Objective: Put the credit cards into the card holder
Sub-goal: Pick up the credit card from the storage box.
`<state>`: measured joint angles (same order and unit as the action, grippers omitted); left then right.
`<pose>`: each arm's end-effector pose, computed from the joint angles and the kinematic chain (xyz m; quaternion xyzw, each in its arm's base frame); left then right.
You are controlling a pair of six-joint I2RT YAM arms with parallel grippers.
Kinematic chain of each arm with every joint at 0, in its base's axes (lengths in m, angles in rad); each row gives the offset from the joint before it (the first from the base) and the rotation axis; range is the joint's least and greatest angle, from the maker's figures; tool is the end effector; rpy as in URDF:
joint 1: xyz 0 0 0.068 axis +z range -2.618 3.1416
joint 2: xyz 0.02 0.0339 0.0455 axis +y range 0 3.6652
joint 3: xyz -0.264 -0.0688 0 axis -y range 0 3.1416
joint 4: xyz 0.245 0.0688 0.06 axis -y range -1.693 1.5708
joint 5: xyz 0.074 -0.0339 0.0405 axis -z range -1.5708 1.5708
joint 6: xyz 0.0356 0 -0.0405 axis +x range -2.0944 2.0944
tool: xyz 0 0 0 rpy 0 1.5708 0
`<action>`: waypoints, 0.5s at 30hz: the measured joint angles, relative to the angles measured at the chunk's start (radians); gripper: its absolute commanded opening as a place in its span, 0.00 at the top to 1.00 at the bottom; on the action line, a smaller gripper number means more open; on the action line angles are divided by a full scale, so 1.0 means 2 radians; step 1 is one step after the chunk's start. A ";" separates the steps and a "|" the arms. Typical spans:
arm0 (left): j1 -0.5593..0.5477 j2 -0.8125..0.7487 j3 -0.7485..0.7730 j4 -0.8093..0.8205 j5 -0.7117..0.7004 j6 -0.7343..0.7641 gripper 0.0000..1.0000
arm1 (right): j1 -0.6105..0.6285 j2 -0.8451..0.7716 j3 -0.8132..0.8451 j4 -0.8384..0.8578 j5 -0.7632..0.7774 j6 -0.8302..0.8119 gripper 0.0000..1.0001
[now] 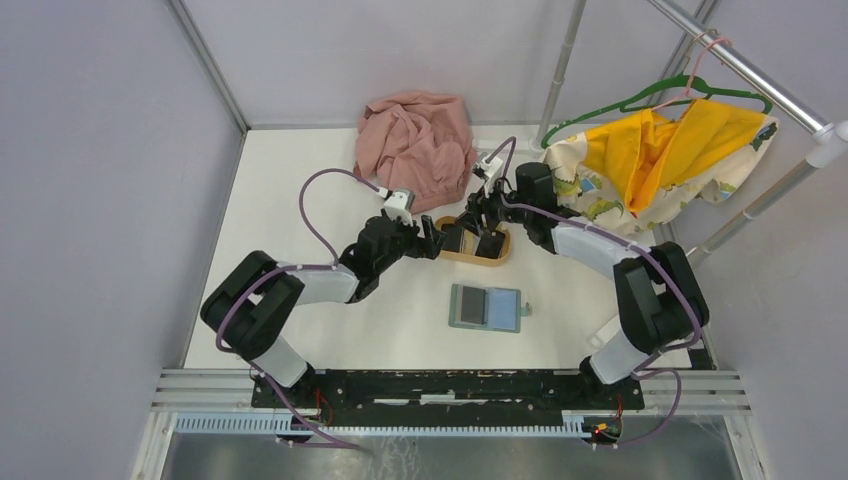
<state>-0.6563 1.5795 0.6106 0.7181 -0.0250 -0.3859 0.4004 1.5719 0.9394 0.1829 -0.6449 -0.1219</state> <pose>0.2514 -0.1925 0.1823 0.0989 0.7838 -0.2966 0.5366 0.3100 0.1544 0.2365 -0.3702 0.7325 0.3358 0.4622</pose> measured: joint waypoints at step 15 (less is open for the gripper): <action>0.000 0.044 0.026 -0.021 -0.015 0.000 0.38 | 0.002 0.114 0.000 0.051 0.110 0.267 0.41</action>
<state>-0.6556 1.6676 0.6632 0.6754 -0.0551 -0.3855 0.4042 1.8008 0.9398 0.2848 -0.4252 0.4126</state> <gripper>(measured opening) 0.649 0.598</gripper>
